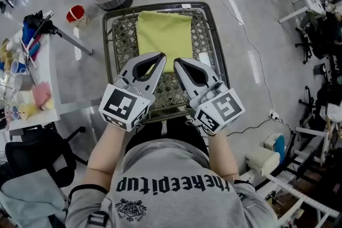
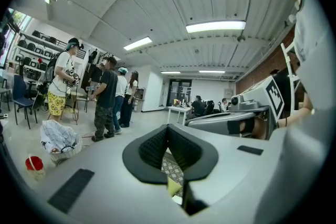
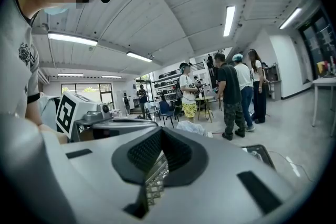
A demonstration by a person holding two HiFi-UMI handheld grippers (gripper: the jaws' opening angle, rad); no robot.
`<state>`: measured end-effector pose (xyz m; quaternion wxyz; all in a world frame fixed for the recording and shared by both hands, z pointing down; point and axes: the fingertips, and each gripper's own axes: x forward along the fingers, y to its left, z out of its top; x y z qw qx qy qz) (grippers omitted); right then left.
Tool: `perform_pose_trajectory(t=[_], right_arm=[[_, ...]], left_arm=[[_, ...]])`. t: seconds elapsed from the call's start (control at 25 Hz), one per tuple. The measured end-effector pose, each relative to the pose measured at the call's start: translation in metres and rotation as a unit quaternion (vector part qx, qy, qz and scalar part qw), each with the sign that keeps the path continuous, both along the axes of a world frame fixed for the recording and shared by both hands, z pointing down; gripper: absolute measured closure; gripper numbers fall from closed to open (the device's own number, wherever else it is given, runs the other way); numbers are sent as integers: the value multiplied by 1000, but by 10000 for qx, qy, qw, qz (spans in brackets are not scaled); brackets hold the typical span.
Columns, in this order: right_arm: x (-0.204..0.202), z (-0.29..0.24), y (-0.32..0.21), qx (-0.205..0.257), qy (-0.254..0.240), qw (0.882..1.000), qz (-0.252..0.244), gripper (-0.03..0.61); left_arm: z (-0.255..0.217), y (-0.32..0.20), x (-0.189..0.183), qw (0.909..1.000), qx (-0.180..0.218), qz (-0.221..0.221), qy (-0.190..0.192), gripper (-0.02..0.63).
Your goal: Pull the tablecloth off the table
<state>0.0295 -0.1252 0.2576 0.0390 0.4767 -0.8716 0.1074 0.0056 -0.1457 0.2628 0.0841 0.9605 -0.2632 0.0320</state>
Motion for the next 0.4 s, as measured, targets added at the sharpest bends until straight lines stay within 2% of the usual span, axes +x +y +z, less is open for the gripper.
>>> perform_pose_trajectory(t=[0.4], right_arm=[[1,1,3,14,16,10000,13,568]], left_arm=[[2,6,2,10000,28,40,-2,600]])
